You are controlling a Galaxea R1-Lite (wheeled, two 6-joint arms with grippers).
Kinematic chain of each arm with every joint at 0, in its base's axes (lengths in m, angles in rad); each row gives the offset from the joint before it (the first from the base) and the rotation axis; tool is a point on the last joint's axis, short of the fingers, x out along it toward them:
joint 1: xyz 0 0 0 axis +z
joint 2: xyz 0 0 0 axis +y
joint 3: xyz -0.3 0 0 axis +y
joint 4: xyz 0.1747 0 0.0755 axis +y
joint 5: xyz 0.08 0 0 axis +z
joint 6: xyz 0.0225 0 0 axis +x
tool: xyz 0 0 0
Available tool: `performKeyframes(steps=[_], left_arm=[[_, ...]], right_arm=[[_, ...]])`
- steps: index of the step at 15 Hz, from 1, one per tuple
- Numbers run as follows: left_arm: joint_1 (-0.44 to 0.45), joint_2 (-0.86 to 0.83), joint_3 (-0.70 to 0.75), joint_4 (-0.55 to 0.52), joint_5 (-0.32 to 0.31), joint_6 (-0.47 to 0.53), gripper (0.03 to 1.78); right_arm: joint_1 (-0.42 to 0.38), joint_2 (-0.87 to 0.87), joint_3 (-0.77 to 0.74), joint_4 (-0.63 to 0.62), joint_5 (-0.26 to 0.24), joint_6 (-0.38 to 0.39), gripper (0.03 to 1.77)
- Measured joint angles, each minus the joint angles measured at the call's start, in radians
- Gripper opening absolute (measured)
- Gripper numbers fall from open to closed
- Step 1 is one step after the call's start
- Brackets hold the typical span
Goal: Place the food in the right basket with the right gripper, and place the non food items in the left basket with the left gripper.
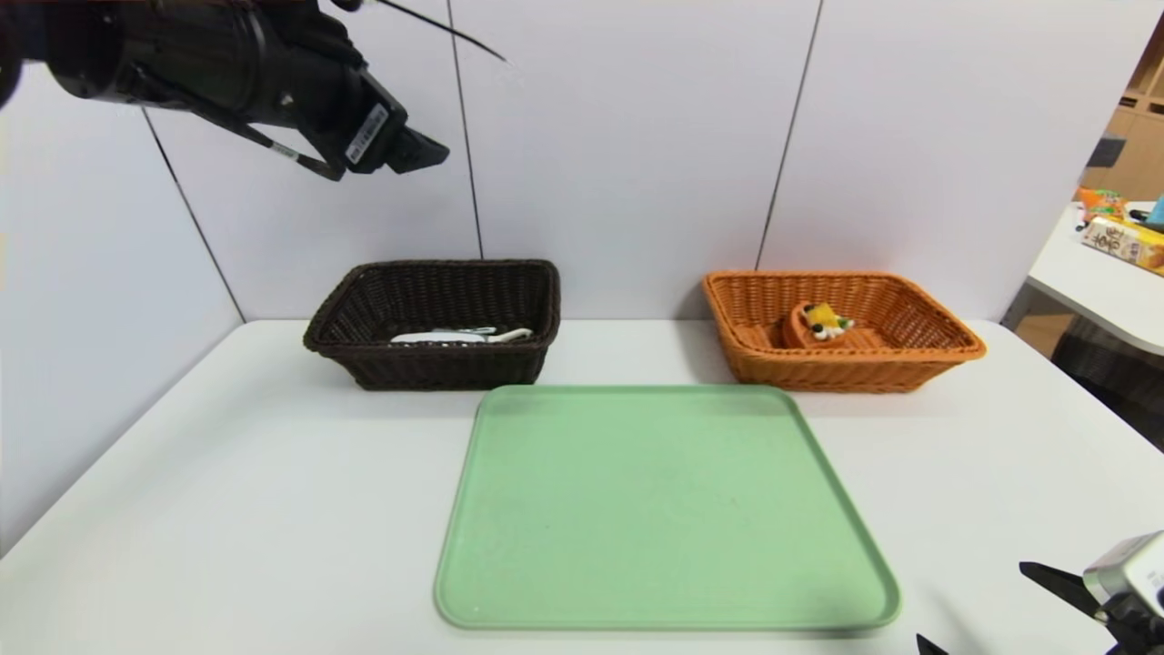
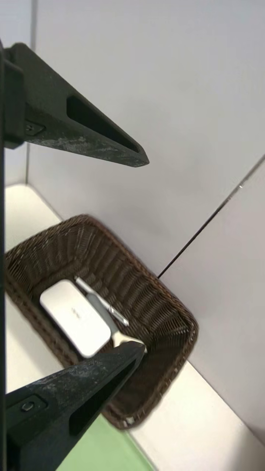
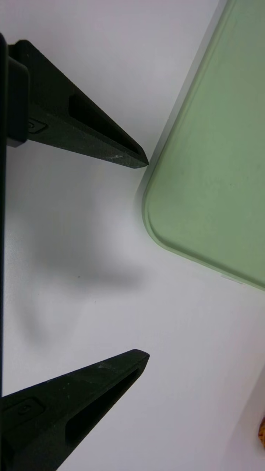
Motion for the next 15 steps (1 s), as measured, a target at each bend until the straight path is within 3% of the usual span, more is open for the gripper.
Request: performKeyframes(steps=[4,7,15], left_arm=[[-0.074,-0.196,0.207,-0.003,0.131,-0.161,1.68],[-0.075,-0.369,0.407,-0.004,0.195,-0.236,1.69],[0.178,-0.867,0.844,-0.003,0.206,-0.267,1.69]], right_arm=[[-0.004,-0.028,-0.001,0.0,-0.001,-0.027,1.7],[-0.017,-0.042,-0.016,-0.001,-0.006,-0.043,1.7],[-0.147,-0.086,-0.133,-0.01,-0.01,-0.153,1.7]])
